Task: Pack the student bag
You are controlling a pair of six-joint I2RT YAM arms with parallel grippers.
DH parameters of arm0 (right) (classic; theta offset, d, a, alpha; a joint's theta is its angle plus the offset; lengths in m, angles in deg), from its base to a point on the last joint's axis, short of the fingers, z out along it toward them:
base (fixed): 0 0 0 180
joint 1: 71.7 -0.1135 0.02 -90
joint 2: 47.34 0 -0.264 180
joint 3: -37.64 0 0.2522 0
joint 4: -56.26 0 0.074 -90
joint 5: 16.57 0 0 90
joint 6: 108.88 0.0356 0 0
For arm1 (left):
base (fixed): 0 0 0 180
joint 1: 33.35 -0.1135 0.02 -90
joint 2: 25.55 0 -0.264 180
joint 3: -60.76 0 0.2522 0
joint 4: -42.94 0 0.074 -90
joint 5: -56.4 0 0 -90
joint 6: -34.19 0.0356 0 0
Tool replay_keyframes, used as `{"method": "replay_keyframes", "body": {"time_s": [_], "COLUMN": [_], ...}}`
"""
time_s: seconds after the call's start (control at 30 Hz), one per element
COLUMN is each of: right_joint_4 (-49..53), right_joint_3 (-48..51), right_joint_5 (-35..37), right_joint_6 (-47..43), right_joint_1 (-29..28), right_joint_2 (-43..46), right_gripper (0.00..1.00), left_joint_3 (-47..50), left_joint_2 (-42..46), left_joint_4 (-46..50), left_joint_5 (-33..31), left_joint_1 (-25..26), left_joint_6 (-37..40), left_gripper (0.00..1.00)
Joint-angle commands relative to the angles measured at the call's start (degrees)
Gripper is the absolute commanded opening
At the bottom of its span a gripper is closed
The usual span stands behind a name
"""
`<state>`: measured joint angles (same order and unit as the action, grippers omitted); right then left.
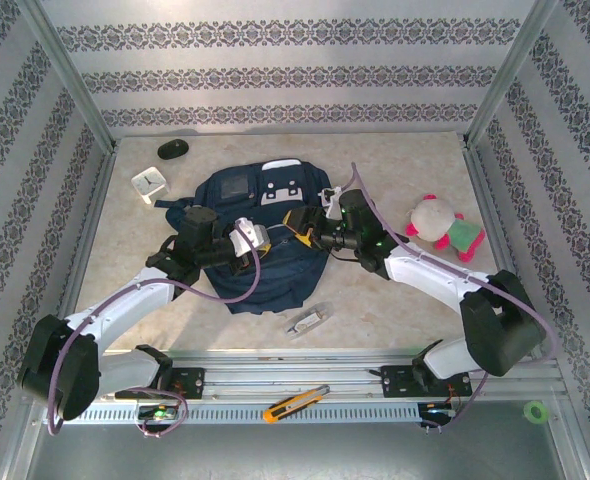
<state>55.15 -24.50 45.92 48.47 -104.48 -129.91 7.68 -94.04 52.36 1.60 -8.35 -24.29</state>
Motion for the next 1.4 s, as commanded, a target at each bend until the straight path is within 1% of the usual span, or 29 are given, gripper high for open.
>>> {"method": "replay_keyframes", "body": {"time_s": [0.0, 0.03, 0.07, 0.1, 0.17, 0.27, 0.33, 0.37, 0.43, 0.47, 0.53, 0.6, 0.73, 1.0, 1.17, 1.23, 1.3, 1.37], "right_joint_4": [-5.55, -5.98, -9.12, -11.04, -12.26, -13.0, -13.31, -13.42, -13.75, -13.97, -14.27, -13.97, -13.65, -13.14, -13.0, -12.82, -12.71, -12.64], "right_joint_3": [0.83, 1.1, 2.84, 3.99, 4.37, 3.96, 3.61, 3.4, 2.77, 2.4, 1.56, 0.48, -1.15, -3.25, -3.95, -4.51, -5.13, -5.45], "right_joint_5": [8.74, 9.24, 11.89, 14.04, 16.46, 19.2, 20.75, 21.59, 23.13, 23.97, 25.62, 27.53, 30.96, 31.38, 31.24, 30.79, 30.34, 30.19], "right_joint_6": [2.47, 2.82, 4.47, 5.97, 6.6, 6.74, 6.91, 6.99, 7.57, 8.02, 8.36, 7.78, 6.9, 6.38, 6.04, 5.77, 5.63, 5.51], "right_joint_1": [0.52, 0.48, -0.02, -0.66, -2.23, -4.5, -5.93, -6.63, -7.79, -8.56, -9.85, -11.26, -13.42, -14.94, -15.52, -15.69, -15.74, -15.92], "right_joint_2": [-1.26, -1.24, -0.63, 0.21, 1.11, 1.79, 2.02, 2.17, 2.15, 2.19, 2.43, 2.91, 3.55, 2.98, 2.63, 2.17, 1.73, 1.25], "right_gripper": [0.24, 0.2, 0.03, 0.0, 0.0, 0.0, 0.0, 0.0, 0.0, 0.0, 0.0, 0.0, 0.0, 0.0, 0.0, 0.0, 0.0, 0.0], "left_joint_3": [-2.98, -3.63, -3.71, -3.4, -3.47, -3.31, -2.3, -1.77, -1.14, -1.14, -1.86, -2.5, -2.98, -4.27, -4.51, -6.01, -7.83, -8.98], "left_joint_2": [1.94, 1.71, 2.31, 4.0, 6.59, 10.68, 13.34, 14.76, 16.46, 16.84, 16.77, 16.3, 14.48, 7.79, 5.16, 3.69, 1.97, 0.58], "left_joint_4": [3.3, 5.06, 5.72, 6.35, 7.86, 11.37, 13.48, 14.5, 16.63, 18.17, 21.37, 22.98, 21.03, 13.51, 6.66, 4.56, 3.24, 1.53], "left_joint_5": [6.57, 6.04, 2.8, -1.31, -6.08, -10.17, -11.94, -12.75, -13.84, -15.35, -18.26, -20.14, -21.97, -20.01, -20.46, -20.35, -19.35, -18.77], "left_joint_1": [0.09, 0.07, 0.07, 0.08, 0.13, 0.38, 1.34, 2.24, 4.44, 5.75, 7.3, 7.76, 7.86, 7.97, 8.4, 8.71, 9.05, 9.62], "left_joint_6": [1.65, 0.29, -5.82, -12.43, -21.99, -35.69, -43.06, -46.33, -50.2, -51.91, -54.95, -57.47, -58.86, -59.74, -60.44, -60.68, -60.86, -61.36], "left_gripper": [0.05, 0.09, 0.2, 0.32, 0.37, 0.42, 0.45, 0.46, 0.48, 0.49, 0.5, 0.52, 0.53, 0.54, 0.54, 0.54, 0.52, 0.49]}}
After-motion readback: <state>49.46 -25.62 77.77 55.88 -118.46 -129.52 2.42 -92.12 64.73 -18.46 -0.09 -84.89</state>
